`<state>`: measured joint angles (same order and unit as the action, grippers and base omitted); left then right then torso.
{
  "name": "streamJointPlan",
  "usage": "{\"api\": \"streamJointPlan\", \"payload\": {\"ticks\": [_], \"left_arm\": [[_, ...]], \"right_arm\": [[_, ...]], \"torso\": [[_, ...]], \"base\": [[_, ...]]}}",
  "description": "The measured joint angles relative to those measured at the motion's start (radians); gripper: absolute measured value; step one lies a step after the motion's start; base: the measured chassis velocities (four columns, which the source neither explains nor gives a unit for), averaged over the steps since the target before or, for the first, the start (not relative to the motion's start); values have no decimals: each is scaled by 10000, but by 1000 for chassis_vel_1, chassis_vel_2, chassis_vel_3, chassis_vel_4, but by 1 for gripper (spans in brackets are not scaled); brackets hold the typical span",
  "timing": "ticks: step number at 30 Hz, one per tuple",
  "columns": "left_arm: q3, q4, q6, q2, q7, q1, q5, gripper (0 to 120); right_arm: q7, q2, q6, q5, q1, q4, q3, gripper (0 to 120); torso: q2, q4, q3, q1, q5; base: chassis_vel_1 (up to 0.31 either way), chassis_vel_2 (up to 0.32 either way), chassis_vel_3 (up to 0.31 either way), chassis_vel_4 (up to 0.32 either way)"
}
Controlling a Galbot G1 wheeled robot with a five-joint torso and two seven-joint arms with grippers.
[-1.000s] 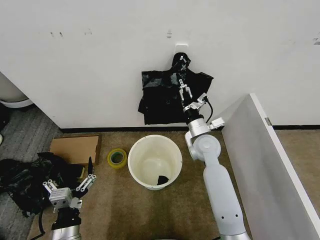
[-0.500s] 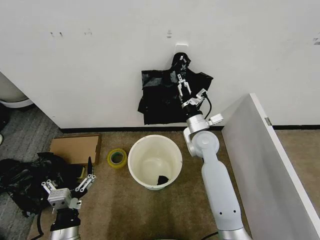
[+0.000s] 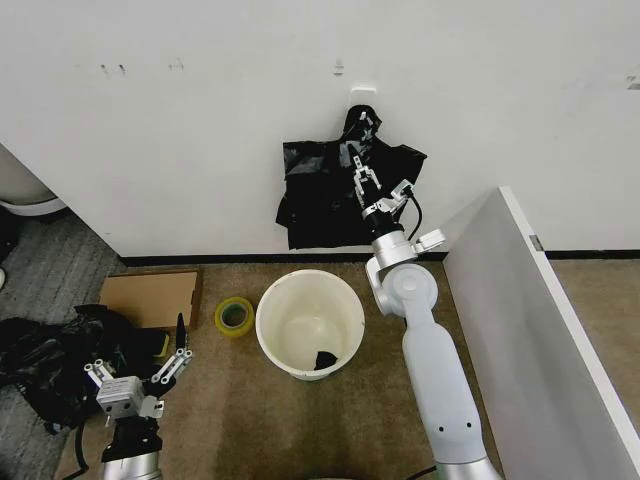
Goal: Place the garbage bag over the trash bin.
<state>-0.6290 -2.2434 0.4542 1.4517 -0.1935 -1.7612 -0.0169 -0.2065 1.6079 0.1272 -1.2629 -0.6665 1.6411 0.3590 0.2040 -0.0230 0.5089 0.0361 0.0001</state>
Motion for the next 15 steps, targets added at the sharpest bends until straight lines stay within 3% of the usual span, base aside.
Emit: {"api": "streamJointPlan", "payload": {"ticks": [4,15], "left_arm": [[-2,-5,0,3,-6,-6,0,100],[99,93,2,66,-13,62,18,100]], "right_arm": [[32,-65,0,1,17,-2,3,0],[208,-708,-11,390,-898,707,-500,0]], "torso": [[0,0,0,0,-1],[0,-1,0,0,0]], "base": [[0,0,0,0],[0,0,0,0]]}}
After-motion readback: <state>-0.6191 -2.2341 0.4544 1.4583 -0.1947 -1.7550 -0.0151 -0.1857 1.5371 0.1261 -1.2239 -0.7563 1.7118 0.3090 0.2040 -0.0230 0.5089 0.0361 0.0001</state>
